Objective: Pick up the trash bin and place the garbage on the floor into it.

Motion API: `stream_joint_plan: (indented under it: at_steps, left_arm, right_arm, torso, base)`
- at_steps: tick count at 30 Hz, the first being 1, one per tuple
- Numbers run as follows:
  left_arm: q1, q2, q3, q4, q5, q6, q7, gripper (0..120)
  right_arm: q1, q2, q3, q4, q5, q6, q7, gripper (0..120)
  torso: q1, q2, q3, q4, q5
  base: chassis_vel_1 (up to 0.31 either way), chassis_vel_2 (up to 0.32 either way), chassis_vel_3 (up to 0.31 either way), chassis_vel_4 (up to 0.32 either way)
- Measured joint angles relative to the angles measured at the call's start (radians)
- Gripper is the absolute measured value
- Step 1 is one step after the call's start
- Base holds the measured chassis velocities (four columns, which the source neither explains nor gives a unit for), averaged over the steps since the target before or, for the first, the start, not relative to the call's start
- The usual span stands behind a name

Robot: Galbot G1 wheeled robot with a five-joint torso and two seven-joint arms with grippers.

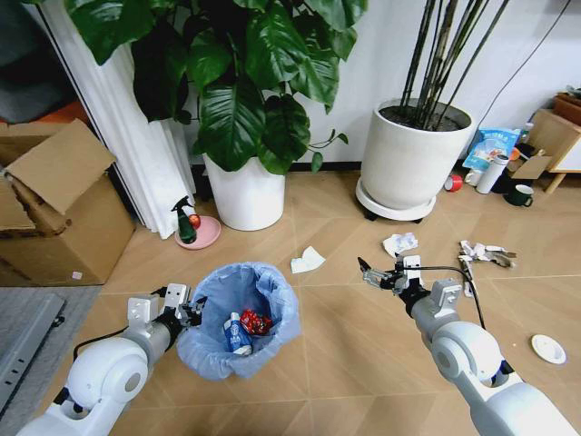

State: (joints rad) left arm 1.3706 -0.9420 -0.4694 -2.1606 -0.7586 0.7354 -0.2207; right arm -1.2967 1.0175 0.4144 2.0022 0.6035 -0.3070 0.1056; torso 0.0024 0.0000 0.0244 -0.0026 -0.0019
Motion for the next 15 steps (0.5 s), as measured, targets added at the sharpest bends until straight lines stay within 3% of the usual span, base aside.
stream_joint_plan:
  at_steps: [15]
  left_arm:
    - [0.024,-0.006,0.004,-0.021,0.017,0.000,0.000,0]
  right_arm:
    - [-0.022,0.017,0.005,-0.010,-0.022,0.044,-0.014,100]
  torso:
    - [0.000,0.000,0.000,-0.0001,-0.0001]
  base:
    - [-0.129,-0.121,0.129,0.117]
